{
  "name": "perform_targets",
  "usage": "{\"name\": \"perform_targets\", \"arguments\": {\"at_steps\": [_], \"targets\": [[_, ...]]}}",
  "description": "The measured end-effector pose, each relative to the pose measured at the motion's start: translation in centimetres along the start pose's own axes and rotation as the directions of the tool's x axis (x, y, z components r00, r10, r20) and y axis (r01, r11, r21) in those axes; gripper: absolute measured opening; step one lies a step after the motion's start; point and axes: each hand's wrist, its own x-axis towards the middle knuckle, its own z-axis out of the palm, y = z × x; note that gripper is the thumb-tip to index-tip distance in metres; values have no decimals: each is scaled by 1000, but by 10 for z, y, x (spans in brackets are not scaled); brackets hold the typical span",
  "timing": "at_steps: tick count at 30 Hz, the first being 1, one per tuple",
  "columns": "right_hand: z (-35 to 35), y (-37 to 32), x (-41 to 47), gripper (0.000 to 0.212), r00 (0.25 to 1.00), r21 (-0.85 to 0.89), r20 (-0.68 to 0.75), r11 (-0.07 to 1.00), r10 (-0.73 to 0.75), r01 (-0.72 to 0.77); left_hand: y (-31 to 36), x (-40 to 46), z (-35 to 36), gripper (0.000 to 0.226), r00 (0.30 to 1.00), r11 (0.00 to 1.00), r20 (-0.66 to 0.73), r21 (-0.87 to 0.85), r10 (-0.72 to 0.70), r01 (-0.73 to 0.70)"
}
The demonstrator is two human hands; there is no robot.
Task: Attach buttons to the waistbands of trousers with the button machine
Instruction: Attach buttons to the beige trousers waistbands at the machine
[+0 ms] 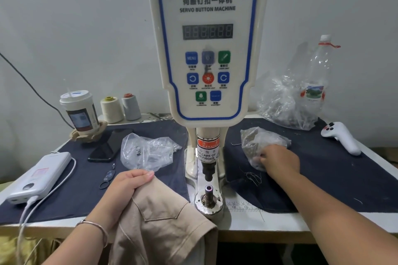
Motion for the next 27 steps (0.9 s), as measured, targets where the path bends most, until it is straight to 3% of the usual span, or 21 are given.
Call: {"name": "perform_targets", "arguments": {"at_steps": [3, 9, 15, 20, 23, 27], "targets": [[-4, -6, 5, 48, 998, -20, 57, 999, 29, -28, 1, 0, 0, 19, 1000, 1000, -9, 1, -2, 2], [9, 4, 2, 24, 966, -64, -189, 984, -177, 168, 1, 0, -1, 21, 1000, 1000, -11, 16, 3, -2], [18, 11, -3, 16, 915, -115, -291, 960, -278, 255, 0, 0, -1, 22, 1000, 1000, -9, 2, 6, -6], [18, 9, 7, 19, 956, -49, -221, 981, -194, 188, 0, -1, 0, 28, 1000, 1000, -21, 11, 19, -19], [19, 5, 12, 37, 974, 17, -184, 991, -129, 135, 1, -2, 2, 28, 999, 1000, -22, 2, 25, -25], [32, 13, 12, 11, 911, 100, -373, 968, -176, 228, 1, -2, 2, 27, 999, 1000, -30, 14, 25, -25]]}}
